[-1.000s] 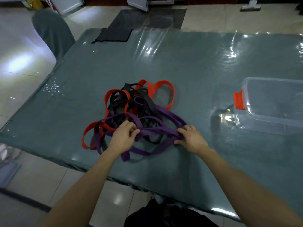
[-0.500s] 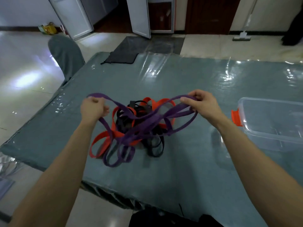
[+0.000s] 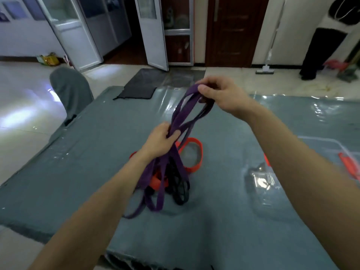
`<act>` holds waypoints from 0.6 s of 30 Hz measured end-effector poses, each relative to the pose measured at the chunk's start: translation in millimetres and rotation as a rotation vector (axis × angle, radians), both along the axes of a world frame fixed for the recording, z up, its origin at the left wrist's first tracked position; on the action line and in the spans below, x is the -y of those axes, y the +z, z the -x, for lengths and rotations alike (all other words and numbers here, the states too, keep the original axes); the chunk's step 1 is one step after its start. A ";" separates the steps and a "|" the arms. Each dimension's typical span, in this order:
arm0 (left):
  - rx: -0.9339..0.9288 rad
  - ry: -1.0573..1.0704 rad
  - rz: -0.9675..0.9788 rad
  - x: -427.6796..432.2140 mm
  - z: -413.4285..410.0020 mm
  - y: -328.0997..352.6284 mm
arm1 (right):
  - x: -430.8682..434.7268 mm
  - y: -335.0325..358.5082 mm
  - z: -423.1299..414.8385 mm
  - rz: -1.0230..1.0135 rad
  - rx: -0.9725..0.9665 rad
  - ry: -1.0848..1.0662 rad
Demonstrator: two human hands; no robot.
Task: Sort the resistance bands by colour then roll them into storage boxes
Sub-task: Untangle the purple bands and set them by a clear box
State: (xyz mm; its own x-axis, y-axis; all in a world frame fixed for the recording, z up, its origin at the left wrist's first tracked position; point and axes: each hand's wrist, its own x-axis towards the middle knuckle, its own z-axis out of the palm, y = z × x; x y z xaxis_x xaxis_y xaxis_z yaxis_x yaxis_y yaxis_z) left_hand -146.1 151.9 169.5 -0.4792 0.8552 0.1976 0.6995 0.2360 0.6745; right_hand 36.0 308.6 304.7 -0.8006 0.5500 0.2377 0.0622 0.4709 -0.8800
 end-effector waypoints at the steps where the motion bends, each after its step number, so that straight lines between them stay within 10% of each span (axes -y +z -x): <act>1: -0.006 0.020 -0.077 -6.1 5.6 29.4 | -0.8 24.1 3.1 -0.003 -0.093 -0.025; 5: -0.006 0.037 -0.354 -18.2 25.1 149.9 | -5.1 100.3 13.0 -0.041 -0.354 -0.077; 10: 0.020 0.001 -0.349 -14.7 61.0 186.4 | -26.0 91.5 30.2 -0.173 -0.033 -0.137; 15: -0.160 -0.071 0.270 2.1 67.2 124.8 | -35.4 45.9 11.5 0.012 -0.020 -0.141; 18: 0.064 0.056 -0.073 -6.1 71.1 123.1 | -34.0 32.0 4.9 -0.027 -0.029 -0.146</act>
